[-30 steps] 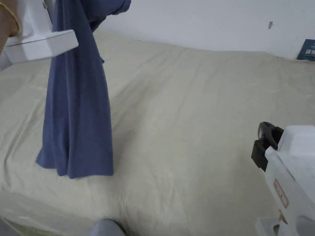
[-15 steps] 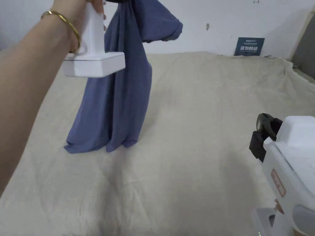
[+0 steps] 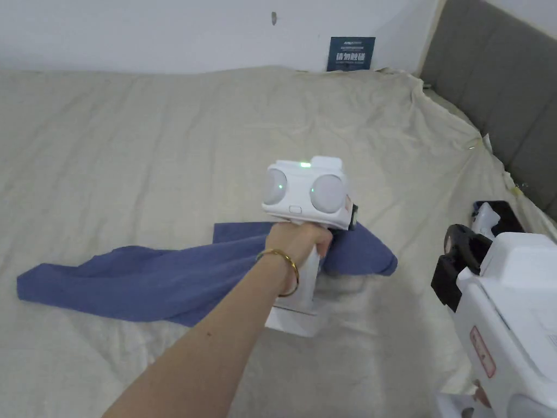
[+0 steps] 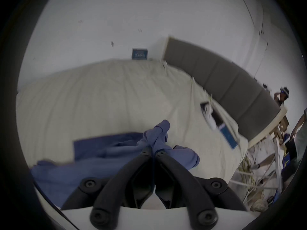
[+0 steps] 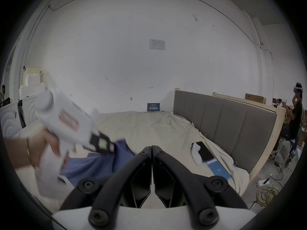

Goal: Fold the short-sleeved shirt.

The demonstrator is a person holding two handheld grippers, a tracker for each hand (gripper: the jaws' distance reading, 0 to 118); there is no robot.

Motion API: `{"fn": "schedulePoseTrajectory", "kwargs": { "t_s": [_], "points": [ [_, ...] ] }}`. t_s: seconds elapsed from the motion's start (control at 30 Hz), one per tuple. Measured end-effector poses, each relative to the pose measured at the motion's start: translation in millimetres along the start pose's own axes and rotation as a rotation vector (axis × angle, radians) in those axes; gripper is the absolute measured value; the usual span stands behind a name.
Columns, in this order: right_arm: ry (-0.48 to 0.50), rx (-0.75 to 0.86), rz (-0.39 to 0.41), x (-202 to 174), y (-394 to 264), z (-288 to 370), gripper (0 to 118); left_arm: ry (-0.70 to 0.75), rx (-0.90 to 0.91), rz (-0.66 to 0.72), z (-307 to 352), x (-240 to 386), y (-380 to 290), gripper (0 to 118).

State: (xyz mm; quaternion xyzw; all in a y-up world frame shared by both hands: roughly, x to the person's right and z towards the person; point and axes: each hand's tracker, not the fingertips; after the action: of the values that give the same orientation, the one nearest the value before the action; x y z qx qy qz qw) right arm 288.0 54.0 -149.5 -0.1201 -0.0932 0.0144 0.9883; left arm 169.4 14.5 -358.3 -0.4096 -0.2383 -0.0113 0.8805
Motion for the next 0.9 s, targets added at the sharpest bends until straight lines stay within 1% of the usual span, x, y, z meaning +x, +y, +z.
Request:
{"fn": "schedulePoseTrajectory", "kwargs": {
  "t_s": [0.03, 0.07, 0.1, 0.13, 0.17, 0.2, 0.23, 0.33, 0.4, 0.5, 0.53, 0.63, 0.7, 0.77, 0.8, 0.83, 0.9],
  "points": [
    [-0.007, -0.008, -0.003, 2, -1, -1, 0, 0.005, -0.037, -0.017, -13, 8, -9, 8],
    [-0.016, -0.016, -0.006, 1, -1, 0, 0, -0.001, -0.072, -0.017, -23, 12, -14, 18],
    [-0.023, -0.023, -0.008, 2, -3, -1, 0, 0.018, -0.092, -0.021, -31, 14, -18, 34],
    [-0.028, -0.030, -0.009, 3, -4, -2, 0, 0.011, -0.097, -0.025, -36, 16, -22, 67],
    [-0.030, -0.036, -0.010, 4, -5, -4, 0, 0.008, -0.103, -0.025, -39, 18, -24, 90],
    [-0.032, -0.041, -0.010, 3, -6, -5, 0, 0.004, -0.105, -0.022, -38, 18, -24, 111],
    [-0.033, -0.045, -0.009, 3, -6, -6, 0, 0.003, -0.098, -0.021, -34, 13, -22, 118],
    [-0.027, -0.044, -0.007, -1, -4, -7, 0, -0.058, 0.039, -0.013, -3, -1, -6, 118],
    [-0.016, -0.039, -0.006, -6, -1, -9, 0, -0.038, 0.107, -0.005, 24, -19, 11, 118],
    [0.007, -0.017, 0.000, -11, 5, -11, 0, 0.024, 0.265, 0.024, 78, -48, 23, 118],
    [0.018, -0.008, 0.001, -15, 8, -11, 0, 0.055, 0.315, 0.025, 98, -59, 23, 118],
    [0.051, 0.023, -0.005, -25, 18, -12, 0, 0.225, 0.478, 0.005, 147, -85, 13, 118],
    [0.072, 0.043, -0.003, -33, 24, -11, 0, 0.342, 0.560, 0.016, 173, -99, 0, 118],
    [0.094, 0.063, 0.001, -41, 29, -10, 0, 0.433, 0.633, 0.036, 194, -112, -16, 110],
    [0.105, 0.069, 0.003, -45, 31, -9, 0, 0.465, 0.657, 0.043, 205, -117, -25, 102],
    [0.117, 0.077, 0.004, -49, 33, -9, 0, 0.506, 0.685, 0.043, 215, -121, -37, 88],
    [0.132, 0.084, 0.009, -56, 35, -8, 0, 0.594, 0.715, 0.039, 223, -132, -53, 63]
  ]
}}
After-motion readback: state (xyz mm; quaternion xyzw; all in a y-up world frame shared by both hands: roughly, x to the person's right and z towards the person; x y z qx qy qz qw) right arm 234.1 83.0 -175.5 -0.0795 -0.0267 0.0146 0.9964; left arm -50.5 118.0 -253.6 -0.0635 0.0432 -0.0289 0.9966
